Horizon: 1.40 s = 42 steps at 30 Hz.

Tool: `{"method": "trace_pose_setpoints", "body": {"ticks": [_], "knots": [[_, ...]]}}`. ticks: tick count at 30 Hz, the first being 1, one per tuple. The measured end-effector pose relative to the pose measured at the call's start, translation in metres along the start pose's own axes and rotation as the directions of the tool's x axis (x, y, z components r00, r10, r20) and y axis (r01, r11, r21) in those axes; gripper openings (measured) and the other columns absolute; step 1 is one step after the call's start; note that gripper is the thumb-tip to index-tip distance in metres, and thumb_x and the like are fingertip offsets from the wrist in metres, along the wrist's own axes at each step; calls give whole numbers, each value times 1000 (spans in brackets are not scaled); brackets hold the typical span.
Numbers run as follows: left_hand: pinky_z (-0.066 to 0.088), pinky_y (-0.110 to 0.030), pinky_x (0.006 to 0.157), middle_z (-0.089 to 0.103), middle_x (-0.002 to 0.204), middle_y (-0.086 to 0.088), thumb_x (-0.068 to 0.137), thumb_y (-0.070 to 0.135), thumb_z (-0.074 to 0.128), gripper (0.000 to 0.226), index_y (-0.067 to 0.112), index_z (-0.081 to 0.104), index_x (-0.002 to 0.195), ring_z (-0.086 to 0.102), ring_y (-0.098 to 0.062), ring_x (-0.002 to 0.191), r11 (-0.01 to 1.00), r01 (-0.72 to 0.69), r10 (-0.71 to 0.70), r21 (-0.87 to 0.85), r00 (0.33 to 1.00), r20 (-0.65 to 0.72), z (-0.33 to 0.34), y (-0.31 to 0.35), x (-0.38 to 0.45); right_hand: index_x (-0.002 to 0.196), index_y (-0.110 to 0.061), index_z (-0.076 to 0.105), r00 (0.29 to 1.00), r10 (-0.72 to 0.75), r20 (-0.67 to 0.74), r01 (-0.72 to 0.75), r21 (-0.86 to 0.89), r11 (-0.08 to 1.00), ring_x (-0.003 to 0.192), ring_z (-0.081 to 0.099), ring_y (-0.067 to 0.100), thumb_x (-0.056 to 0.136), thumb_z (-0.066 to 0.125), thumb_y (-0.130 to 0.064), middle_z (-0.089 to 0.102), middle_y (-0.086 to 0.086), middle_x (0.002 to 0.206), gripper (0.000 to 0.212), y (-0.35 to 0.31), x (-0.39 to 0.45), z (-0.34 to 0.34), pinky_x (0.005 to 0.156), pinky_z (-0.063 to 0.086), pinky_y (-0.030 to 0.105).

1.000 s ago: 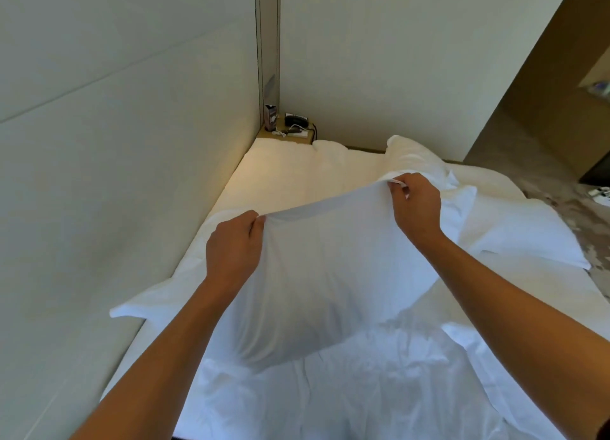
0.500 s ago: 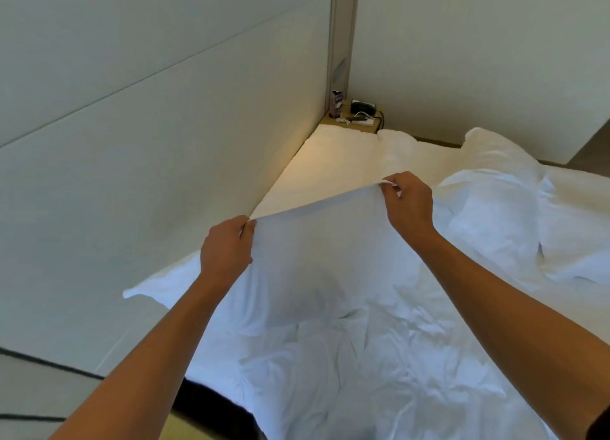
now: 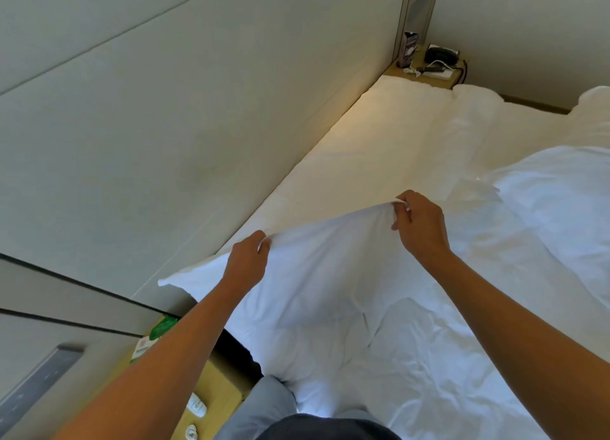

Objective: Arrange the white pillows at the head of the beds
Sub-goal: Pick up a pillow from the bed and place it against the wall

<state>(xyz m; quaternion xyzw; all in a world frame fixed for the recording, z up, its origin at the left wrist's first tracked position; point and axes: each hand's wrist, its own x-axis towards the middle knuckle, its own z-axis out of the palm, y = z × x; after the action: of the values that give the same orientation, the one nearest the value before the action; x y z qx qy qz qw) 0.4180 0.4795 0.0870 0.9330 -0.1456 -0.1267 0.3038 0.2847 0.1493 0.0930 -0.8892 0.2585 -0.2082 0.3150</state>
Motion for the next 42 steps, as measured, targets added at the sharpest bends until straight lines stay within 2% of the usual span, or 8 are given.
{"method": "trace_pose_setpoints", "body": {"ticks": [3, 7, 11, 17, 22, 29, 34, 42], "knots": [[45, -31, 62, 67, 84, -4, 103, 20, 52, 11, 15, 61, 102, 63, -29, 78, 996, 2, -5, 87, 999, 40, 3, -6, 1, 99, -23, 65, 999, -43, -33, 42, -26, 999, 70, 66, 18, 108, 50, -26, 64, -8, 75, 17, 1, -4, -1, 67, 52, 32], [54, -37, 81, 74, 111, -9, 100, 14, 56, 24, 13, 65, 122, 69, -29, 96, 994, 19, -23, 106, 999, 40, 7, -13, 12, 103, -18, 67, 998, -45, -53, 42, -55, 998, 72, 61, 21, 107, 54, -23, 67, -3, 85, 15, 9, 1, 3, 67, 43, 28], [50, -39, 93, 70, 123, -13, 103, 23, 53, 31, 8, 66, 127, 63, -34, 115, 977, 65, -83, 204, 993, 80, 6, -19, 31, 102, -18, 68, 997, -57, -61, 51, -87, 995, 71, 61, 20, 106, 56, -22, 69, 0, 89, 14, 12, 11, 3, 61, 40, 25], [50, -35, 73, 69, 91, -4, 104, 25, 50, 25, 10, 70, 99, 62, -27, 82, 981, 29, -38, 190, 998, 44, -2, -26, 42, 98, -22, 63, 999, -30, -11, 28, -117, 993, 75, 62, 22, 107, 52, -22, 66, -3, 87, 14, 10, 24, 13, 67, 43, 28], [57, -44, 75, 70, 79, -4, 105, 27, 48, 24, 17, 66, 92, 72, -28, 72, 995, 47, -46, 84, 999, -11, -21, -29, 48, 112, -16, 72, 999, -47, -21, 44, -153, 987, 86, 69, 28, 106, 55, -21, 73, 5, 105, 18, 2, 46, 19, 74, 46, 29], [47, -34, 63, 66, 65, -3, 103, 21, 44, 33, 24, 52, 71, 71, -24, 67, 994, 94, -101, -52, 980, -171, -62, -13, 76, 117, -12, 76, 995, -89, -46, 82, -149, 986, 101, 71, 33, 107, 55, -22, 76, 10, 115, 26, -49, 104, 31, 87, 52, 32], [52, -38, 65, 64, 59, -2, 103, 24, 44, 30, 19, 53, 75, 69, -26, 65, 992, 92, -116, -89, 945, -306, -87, -3, 83, 117, -9, 78, 980, -174, -99, 161, -127, 979, 102, 71, 33, 107, 57, -20, 78, 12, 113, 25, -82, 144, 32, 94, 57, 42], [53, -38, 68, 68, 61, -2, 103, 27, 45, 29, 16, 60, 80, 65, -25, 67, 993, 106, -115, -46, 906, -407, -124, 0, 83, 117, -10, 78, 977, -192, -90, 184, -92, 979, 99, 73, 27, 107, 58, -25, 79, 9, 112, 27, -116, 190, 61, 87, 49, 27]]}}
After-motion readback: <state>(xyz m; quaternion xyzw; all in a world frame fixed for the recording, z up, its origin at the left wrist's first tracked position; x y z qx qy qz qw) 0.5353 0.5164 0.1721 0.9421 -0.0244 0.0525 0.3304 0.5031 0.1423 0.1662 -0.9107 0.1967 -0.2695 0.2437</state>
